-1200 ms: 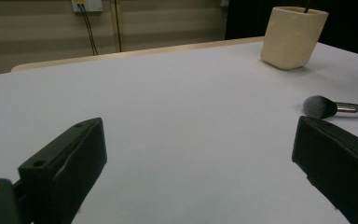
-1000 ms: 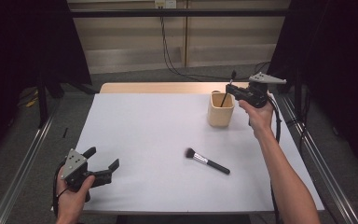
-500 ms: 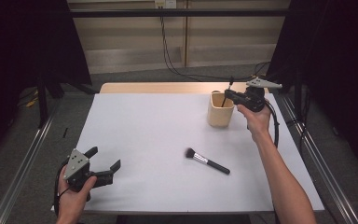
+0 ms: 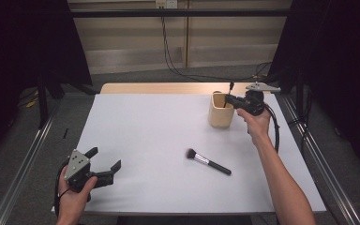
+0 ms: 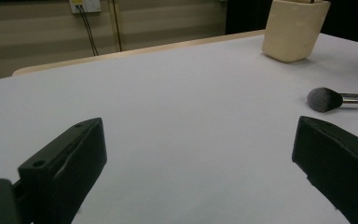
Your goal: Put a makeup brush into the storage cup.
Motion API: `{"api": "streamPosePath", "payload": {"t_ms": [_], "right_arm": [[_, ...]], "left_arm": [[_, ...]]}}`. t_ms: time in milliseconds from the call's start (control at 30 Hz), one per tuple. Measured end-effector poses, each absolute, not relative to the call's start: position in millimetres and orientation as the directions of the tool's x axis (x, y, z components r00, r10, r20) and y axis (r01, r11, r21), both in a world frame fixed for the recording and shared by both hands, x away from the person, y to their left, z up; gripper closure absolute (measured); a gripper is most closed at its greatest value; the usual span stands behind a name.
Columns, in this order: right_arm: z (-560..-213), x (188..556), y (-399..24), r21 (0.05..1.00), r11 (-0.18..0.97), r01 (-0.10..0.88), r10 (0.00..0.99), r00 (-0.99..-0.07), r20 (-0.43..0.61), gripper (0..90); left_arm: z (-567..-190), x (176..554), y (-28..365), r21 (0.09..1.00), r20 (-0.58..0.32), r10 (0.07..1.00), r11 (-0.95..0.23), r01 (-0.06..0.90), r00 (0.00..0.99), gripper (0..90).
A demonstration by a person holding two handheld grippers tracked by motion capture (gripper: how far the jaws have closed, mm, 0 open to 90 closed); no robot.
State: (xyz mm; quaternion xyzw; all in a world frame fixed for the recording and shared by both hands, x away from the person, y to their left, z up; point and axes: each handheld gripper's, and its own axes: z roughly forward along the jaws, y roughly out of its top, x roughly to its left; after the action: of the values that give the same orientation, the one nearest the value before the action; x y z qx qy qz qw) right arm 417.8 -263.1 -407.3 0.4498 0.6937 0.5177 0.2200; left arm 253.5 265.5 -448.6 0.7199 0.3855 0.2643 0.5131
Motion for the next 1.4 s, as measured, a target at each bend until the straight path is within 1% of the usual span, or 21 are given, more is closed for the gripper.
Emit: {"api": "streamPosePath", "payload": {"t_ms": [167, 267, 333, 500, 533, 600, 667, 733, 767, 800, 833, 900, 967, 1033, 1067, 1233, 1400], "right_arm": [[-410.7, 418.3, -263.3, 0.913, 0.056, 0.403, 0.853, -0.495, 0.166, 85.9], [-412.8, 418.6, -262.8, 0.915, 0.054, 0.399, 0.856, -0.491, 0.164, 81.8], [-414.6, 418.7, -262.5, 0.913, 0.054, 0.404, 0.853, -0.494, 0.168, 81.2], [-417.9, 417.1, -263.4, 0.913, 0.036, 0.406, 0.858, -0.481, 0.180, 71.7], [-418.1, 416.6, -263.7, 0.916, 0.032, 0.400, 0.860, -0.478, 0.179, 68.4], [-417.7, 415.3, -264.0, 0.918, 0.027, 0.396, 0.867, -0.466, 0.176, 58.4], [-416.7, 414.2, -265.5, 0.919, 0.023, 0.394, 0.869, -0.462, 0.176, 54.4], [-416.1, 413.3, -267.1, 0.916, 0.016, 0.401, 0.877, -0.445, 0.179, 40.4], [-415.7, 413.0, -268.1, 0.914, 0.016, 0.404, 0.882, -0.437, 0.178, 35.0], [-415.5, 412.5, -269.6, 0.915, 0.011, 0.402, 0.885, -0.430, 0.178, 31.1], [-415.3, 411.8, -271.3, 0.916, 0.004, 0.401, 0.883, -0.432, 0.186, 29.4], [-415.1, 410.5, -274.0, 0.918, -0.007, 0.397, 0.884, -0.427, 0.191, 20.5], [-415.1, 408.9, -276.1, 0.916, -0.006, 0.401, 0.885, -0.424, 0.191, 16.4], [-415.4, 407.0, -278.1, 0.918, -0.010, 0.396, 0.891, -0.413, 0.188, 6.4], [-415.3, 406.0, -279.2, 0.918, -0.015, 0.396, 0.893, -0.408, 0.191, 3.6], [-415.6, 399.7, -281.6, 0.923, -0.015, 0.385, 0.886, -0.423, 0.191, 0.2], [-415.9, 393.3, -284.0, 0.918, -0.024, 0.396, 0.887, -0.416, 0.202, 0.0]], "left_arm": [[-448.9, 253.7, 265.6, 0.942, -0.015, 0.828, -0.177, 0.286, 0.561, 2.9], [-449.0, 253.8, 265.1, 0.941, -0.012, 0.828, -0.179, 0.285, 0.560, 2.9], [-449.2, 253.8, 265.0, 0.941, -0.008, 0.830, -0.182, 0.286, 0.557, 2.9], [-449.3, 254.1, 265.1, 0.941, -0.012, 0.830, -0.180, 0.287, 0.558, 2.9], [-449.2, 254.0, 265.2, 0.941, -0.011, 0.829, -0.180, 0.287, 0.559, 2.9], [-449.0, 253.6, 265.1, 0.941, -0.015, 0.830, -0.177, 0.289, 0.558, 2.9], [-448.9, 253.7, 265.6, 0.941, -0.008, 0.830, -0.183, 0.286, 0.558, 2.9], [-448.9, 253.5, 265.4, 0.941, -0.014, 0.830, -0.178, 0.289, 0.557, 2.9], [-448.7, 253.5, 265.6, 0.941, -0.012, 0.830, -0.180, 0.288, 0.557, 2.9], [-448.8, 253.7, 265.6, 0.941, -0.013, 0.830, -0.179, 0.287, 0.558, 2.9], [-448.8, 253.6, 265.6, 0.940, -0.013, 0.830, -0.179, 0.289, 0.557, 2.9], [-448.7, 253.7, 265.8, 0.941, -0.012, 0.829, -0.180, 0.288, 0.558, 2.9], [-448.6, 253.7, 265.8, 0.941, -0.014, 0.829, -0.178, 0.287, 0.559, 2.9], [-448.6, 253.7, 265.8, 0.942, -0.016, 0.829, -0.174, 0.285, 0.559, 2.9], [-448.4, 253.7, 265.8, 0.943, -0.016, 0.829, -0.173, 0.285, 0.558, 2.9], [-447.9, 253.2, 266.2, 0.944, -0.021, 0.829, -0.167, 0.283, 0.558, 2.8], [-447.6, 252.7, 266.9, 0.946, -0.025, 0.832, -0.159, 0.282, 0.554, 2.8]]}}
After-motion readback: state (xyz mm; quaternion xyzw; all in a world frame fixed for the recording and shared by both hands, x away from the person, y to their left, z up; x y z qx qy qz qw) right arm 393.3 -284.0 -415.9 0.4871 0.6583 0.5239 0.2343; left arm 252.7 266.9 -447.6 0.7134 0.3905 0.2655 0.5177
